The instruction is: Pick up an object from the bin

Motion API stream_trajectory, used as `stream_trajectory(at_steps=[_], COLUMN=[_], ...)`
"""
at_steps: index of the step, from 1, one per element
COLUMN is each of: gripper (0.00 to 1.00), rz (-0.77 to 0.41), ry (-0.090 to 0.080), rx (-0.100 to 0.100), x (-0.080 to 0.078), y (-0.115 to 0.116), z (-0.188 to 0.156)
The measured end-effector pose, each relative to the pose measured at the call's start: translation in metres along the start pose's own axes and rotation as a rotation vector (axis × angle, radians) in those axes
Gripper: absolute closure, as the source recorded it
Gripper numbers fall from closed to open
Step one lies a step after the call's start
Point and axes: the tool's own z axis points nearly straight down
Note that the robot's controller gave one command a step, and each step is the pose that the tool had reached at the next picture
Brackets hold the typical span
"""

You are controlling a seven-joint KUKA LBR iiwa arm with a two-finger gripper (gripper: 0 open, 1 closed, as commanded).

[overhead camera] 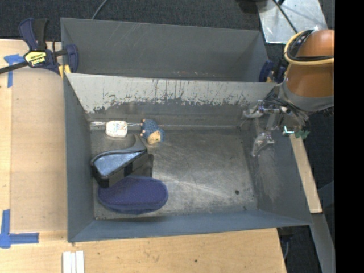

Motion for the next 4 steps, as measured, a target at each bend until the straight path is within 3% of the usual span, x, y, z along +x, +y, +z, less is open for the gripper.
stream_trajectory(at_steps=[1,2,3,4], gripper=[0.00,0.00,0.00,0.00], rz=[-0.053,0.298,0.633,0.820], ry=[-0.004,-0.011,-0.005,-0.005], rx=[0.002,0.002,-0.002,-0.009], x=[-0.012,-0.009,0.019,0.015], y=[0.027,-0.006,0.029,0.035], z=[0.058,0.037,0.032,0.066])
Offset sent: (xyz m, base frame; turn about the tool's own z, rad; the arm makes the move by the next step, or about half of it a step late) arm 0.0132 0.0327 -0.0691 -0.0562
